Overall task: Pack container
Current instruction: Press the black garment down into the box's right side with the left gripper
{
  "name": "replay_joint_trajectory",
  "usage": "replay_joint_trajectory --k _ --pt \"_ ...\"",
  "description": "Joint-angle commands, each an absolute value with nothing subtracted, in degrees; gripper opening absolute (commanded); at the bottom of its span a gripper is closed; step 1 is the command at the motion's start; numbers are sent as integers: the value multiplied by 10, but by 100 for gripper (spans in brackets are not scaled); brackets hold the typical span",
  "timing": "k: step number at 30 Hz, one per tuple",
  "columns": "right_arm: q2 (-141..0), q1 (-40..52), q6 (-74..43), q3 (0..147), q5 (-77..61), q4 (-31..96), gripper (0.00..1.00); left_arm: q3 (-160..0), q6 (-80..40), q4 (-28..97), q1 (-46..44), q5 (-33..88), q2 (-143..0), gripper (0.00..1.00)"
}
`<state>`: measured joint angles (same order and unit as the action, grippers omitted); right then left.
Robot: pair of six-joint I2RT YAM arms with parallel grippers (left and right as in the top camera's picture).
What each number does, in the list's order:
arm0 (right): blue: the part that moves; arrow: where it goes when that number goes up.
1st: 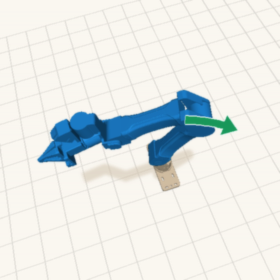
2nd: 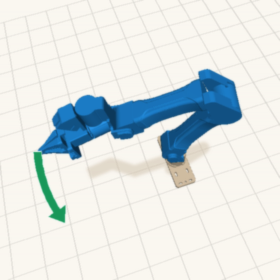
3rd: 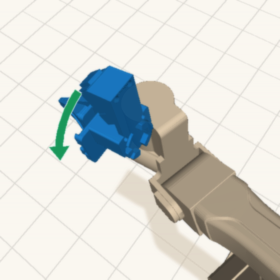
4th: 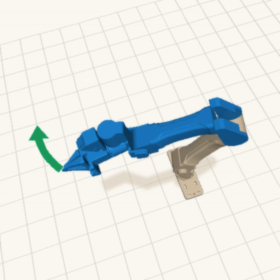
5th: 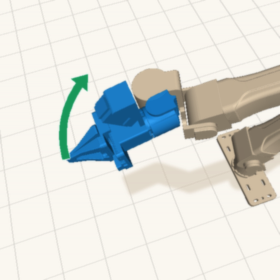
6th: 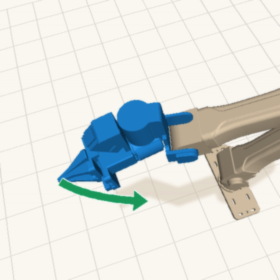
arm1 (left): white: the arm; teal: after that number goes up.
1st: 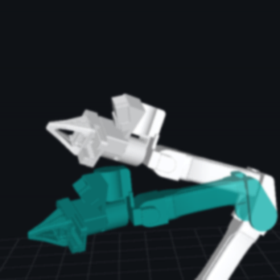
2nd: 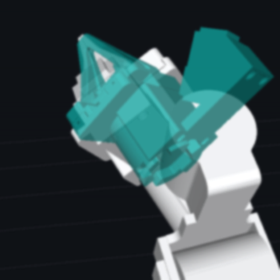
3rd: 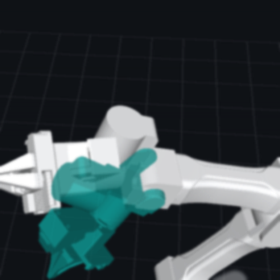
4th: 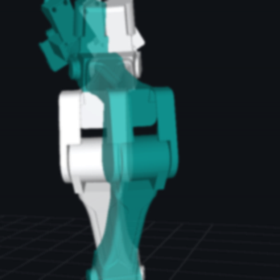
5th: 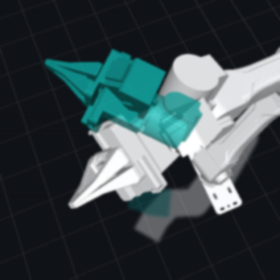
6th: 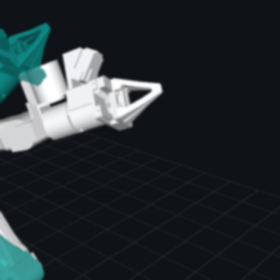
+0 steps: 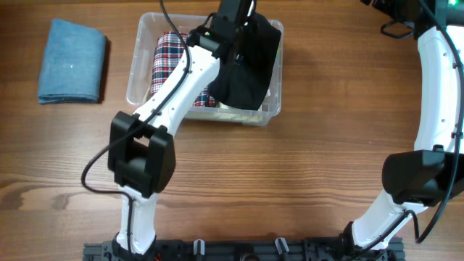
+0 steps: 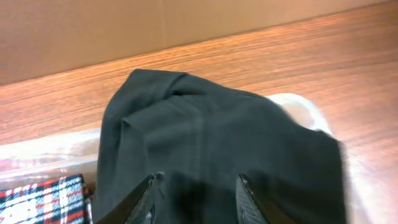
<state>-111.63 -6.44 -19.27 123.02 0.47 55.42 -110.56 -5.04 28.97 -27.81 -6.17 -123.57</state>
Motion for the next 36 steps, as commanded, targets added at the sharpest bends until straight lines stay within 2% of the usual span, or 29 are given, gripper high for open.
replay_joint_trajectory --k 1,10,13,23,31,36 --pt "-1122 -63 -197 1230 13 553 100 -1114 -48 292 -272 -72 -1307 37" --pt "-1122 -63 -197 1230 12 553 100 -1114 -84 352 -284 -69 -1393 40" --pt "-1122 -63 -197 1230 12 553 100 -1115 -95 369 -283 -69 -1367 45" --pt "-1122 -63 -197 1230 12 553 100 -1114 -97 540 -228 -72 -1190 45" --pt "-1122 -63 -197 1230 12 553 100 -1114 -98 671 -196 -72 -1189 43" --pt "-1122 -63 -196 1230 12 553 100 -1101 -158 721 -211 -63 -1190 43"
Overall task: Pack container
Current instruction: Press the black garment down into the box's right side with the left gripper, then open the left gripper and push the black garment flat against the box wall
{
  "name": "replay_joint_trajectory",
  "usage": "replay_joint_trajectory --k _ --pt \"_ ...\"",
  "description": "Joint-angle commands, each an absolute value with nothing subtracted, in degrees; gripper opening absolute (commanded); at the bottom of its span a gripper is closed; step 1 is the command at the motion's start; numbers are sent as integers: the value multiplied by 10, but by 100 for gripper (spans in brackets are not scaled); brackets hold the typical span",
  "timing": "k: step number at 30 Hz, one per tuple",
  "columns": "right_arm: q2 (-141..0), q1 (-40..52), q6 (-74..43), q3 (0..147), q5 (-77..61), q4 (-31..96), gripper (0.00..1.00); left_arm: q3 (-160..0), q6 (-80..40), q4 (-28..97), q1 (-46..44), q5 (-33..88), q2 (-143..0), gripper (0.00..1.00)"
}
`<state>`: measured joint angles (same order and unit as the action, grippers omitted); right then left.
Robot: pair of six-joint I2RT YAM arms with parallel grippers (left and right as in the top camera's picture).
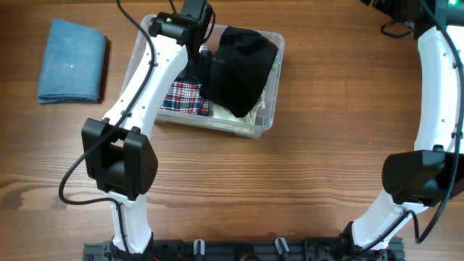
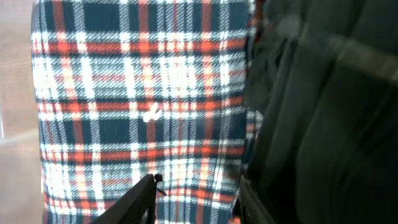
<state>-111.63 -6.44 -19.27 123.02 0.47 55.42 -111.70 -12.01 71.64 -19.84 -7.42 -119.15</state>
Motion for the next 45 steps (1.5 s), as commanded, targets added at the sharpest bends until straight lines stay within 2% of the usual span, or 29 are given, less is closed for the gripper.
replay_joint_trajectory --k 1,6,12,17,22,27,34,39,44,45 --pt "-1122 -63 -197 1230 12 553 99 -1093 -159 716 -222 -53 -1190 43" --pt "-1122 -63 -197 1230 12 553 100 -1063 -175 638 -302 -15 -1190 44" --pt "-1122 -63 -196 1230 12 553 100 -1063 -174 604 -367 -16 -1190 46" --pt "-1122 -63 -197 1230 12 553 100 -1065 -171 606 -345 -55 -1189 47" --pt "-1122 -63 -197 1230 13 553 100 -1098 -137 542 -329 -55 -1188 50" --pt "-1122 -63 -197 1230 12 553 100 -1140 -137 552 -341 -54 -1181 51" --pt "-1122 -63 -196 1230 12 553 100 -1140 -138 611 -408 -54 -1179 51" --pt "-1122 -63 -197 1230 12 553 100 -1135 -138 608 -437 -55 -1186 51" --pt "-1122 -63 -197 1230 12 553 100 -1135 -138 604 -437 -54 -1220 49" --pt "-1122 -63 -196 1230 12 553 100 -1135 -137 596 -439 -55 -1223 40"
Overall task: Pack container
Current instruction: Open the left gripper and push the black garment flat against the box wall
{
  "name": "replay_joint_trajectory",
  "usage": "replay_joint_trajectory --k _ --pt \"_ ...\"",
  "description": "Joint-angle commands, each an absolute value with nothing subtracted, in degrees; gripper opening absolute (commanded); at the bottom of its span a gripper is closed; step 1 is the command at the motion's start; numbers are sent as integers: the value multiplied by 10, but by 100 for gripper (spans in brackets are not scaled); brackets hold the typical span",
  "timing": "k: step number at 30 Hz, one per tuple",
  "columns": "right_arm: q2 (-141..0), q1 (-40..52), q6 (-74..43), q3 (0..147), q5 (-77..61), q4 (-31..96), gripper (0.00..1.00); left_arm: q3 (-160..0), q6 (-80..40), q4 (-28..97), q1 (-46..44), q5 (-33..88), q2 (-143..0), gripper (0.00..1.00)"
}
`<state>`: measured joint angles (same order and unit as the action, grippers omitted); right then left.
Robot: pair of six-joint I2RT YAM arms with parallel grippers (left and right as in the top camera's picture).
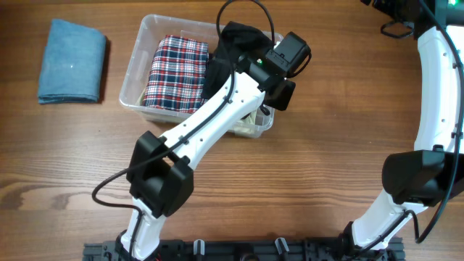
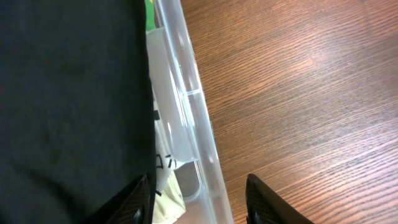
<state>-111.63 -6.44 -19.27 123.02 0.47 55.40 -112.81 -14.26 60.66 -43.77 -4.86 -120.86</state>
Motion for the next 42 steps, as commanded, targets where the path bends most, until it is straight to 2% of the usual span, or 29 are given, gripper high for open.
replay_joint_trajectory --k 1,7,13,18,25,31,42 --pt "-1122 -63 -197 1230 12 553 100 -1135 -137 587 -440 -55 -1229 38" --pt "-1122 -63 -197 1230 12 553 100 -1135 -137 565 -440 -59 -1261 22" --pt "-1122 -63 -196 1230 12 553 100 -1135 -137 476 -435 -102 -1261 11" --pt "-1122 -63 -197 1230 12 553 100 -1135 -138 417 -420 -102 -1262 12" --pt "-1122 -63 -197 1230 12 553 100 -1135 -140 439 -418 -102 -1262 8" --pt "-1122 -63 -197 1230 12 553 100 -1135 -240 491 -429 -99 -1262 4" --pt "-1122 -63 -196 1230 13 553 100 -1135 -354 450 -432 -122 -1262 4"
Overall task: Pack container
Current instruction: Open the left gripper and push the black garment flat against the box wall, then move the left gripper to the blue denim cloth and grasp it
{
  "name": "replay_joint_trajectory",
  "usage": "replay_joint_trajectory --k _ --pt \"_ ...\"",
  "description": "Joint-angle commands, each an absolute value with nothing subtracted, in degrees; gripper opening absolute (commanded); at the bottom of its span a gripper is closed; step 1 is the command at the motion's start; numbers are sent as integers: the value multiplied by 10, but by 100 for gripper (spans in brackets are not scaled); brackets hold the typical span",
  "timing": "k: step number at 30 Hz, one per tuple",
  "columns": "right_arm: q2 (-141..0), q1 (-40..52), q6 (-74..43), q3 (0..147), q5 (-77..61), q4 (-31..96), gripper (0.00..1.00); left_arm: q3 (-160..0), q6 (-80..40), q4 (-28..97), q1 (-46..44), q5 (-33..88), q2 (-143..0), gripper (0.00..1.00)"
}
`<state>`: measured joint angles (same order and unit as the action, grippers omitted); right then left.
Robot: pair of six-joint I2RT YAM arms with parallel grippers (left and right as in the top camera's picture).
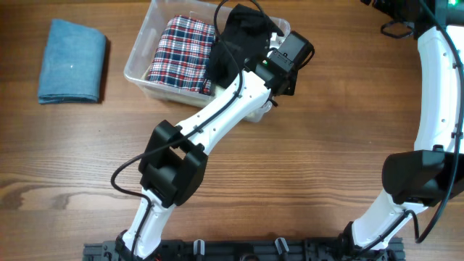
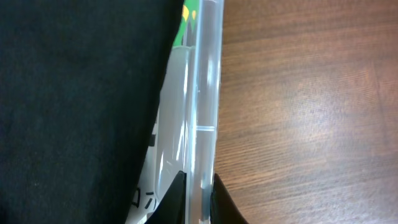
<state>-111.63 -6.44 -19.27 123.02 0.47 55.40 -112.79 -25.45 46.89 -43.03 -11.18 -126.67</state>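
A clear plastic container (image 1: 135,72) lies askew at the back of the table. Inside it are a folded plaid cloth (image 1: 181,45) and a black cloth (image 1: 235,40) to its right. My left gripper (image 1: 272,93) is at the container's right wall. In the left wrist view the gripper (image 2: 200,200) is shut on that clear wall (image 2: 206,93), one finger (image 2: 177,200) inside and one outside. The black cloth (image 2: 74,93) fills the left of that view. A folded blue cloth (image 1: 72,60) lies on the table at the far left. My right gripper is out of view.
The right arm (image 1: 435,87) curves up along the right edge of the table. A white item with green print (image 2: 185,17) sits under the black cloth against the container wall. Bare wood (image 2: 311,112) lies right of the container.
My left gripper was open astride the container's right wall and is now shut on it. The container sits farther back and is turned more than before.
My left gripper was at the black cloth over the container's right half. Then it hung open above the plaid cloth, with the black cloth lying in the container. Later it stood open astride the right wall. Now it grips that wall, and the container has shifted and turned.
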Motion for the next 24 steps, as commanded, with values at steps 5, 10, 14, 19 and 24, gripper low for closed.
replay_joint_trajectory --k 5,10,14,19,24 --pt "-1122 -63 -197 1230 12 553 100 -1135 -372 398 -430 -147 -1262 4" --pt "-1122 -63 -197 1230 12 553 100 -1135 -400 387 -427 -207 -1262 4" --pt "-1122 -63 -197 1230 12 553 100 -1135 -415 366 -425 -226 -1262 11" --pt "-1122 -63 -197 1230 12 553 100 -1135 -411 355 -425 -226 -1262 100" --pt "-1122 -63 -197 1230 12 553 100 -1135 -319 324 -412 -237 -1249 100"
